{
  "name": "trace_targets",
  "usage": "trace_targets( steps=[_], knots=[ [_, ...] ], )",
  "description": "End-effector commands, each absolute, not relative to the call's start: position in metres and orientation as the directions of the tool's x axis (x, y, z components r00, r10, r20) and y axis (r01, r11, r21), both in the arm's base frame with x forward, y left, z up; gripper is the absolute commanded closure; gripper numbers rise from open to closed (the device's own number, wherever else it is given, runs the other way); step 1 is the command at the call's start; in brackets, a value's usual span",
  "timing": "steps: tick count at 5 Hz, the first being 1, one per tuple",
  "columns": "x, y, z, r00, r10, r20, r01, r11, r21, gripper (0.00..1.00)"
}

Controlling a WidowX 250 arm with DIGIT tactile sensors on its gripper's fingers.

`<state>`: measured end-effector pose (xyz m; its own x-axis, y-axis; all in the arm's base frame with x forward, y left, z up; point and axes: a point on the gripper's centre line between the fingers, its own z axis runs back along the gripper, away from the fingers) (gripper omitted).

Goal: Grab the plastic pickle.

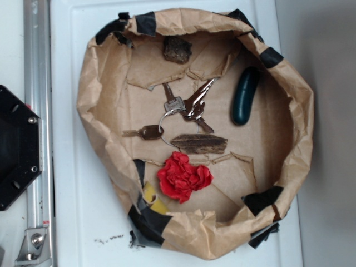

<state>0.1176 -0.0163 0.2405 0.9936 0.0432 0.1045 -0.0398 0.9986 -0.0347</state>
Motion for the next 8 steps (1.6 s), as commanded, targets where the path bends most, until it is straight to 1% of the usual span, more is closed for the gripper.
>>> trace_targets(
  steps=[1, 2, 3, 4, 5, 6, 7, 8],
  knots=[
    [0.118, -0.016, 0.241, 0.994, 0.043, 0.105, -0.04, 0.999, -0.035, 0.0],
    [0.164, 0.007, 0.198, 0.976, 0.202, 0.087, -0.192, 0.975, -0.11, 0.0],
    [0.205, 0.016, 0.168, 0.917, 0.389, 0.083, -0.379, 0.918, -0.118, 0.0],
    [0.24, 0.021, 0.134, 0.811, 0.565, 0.156, -0.54, 0.823, -0.173, 0.0],
    [0.269, 0.017, 0.12, 0.75, 0.617, 0.238, -0.589, 0.787, -0.182, 0.0],
    [0.289, 0.032, 0.099, 0.685, 0.688, 0.24, -0.675, 0.723, -0.146, 0.0],
    [0.308, 0.049, 0.096, 0.614, 0.74, 0.273, -0.715, 0.669, -0.204, 0.0],
    [0.322, 0.043, 0.093, 0.613, 0.73, 0.302, -0.709, 0.677, -0.197, 0.0]
  ],
)
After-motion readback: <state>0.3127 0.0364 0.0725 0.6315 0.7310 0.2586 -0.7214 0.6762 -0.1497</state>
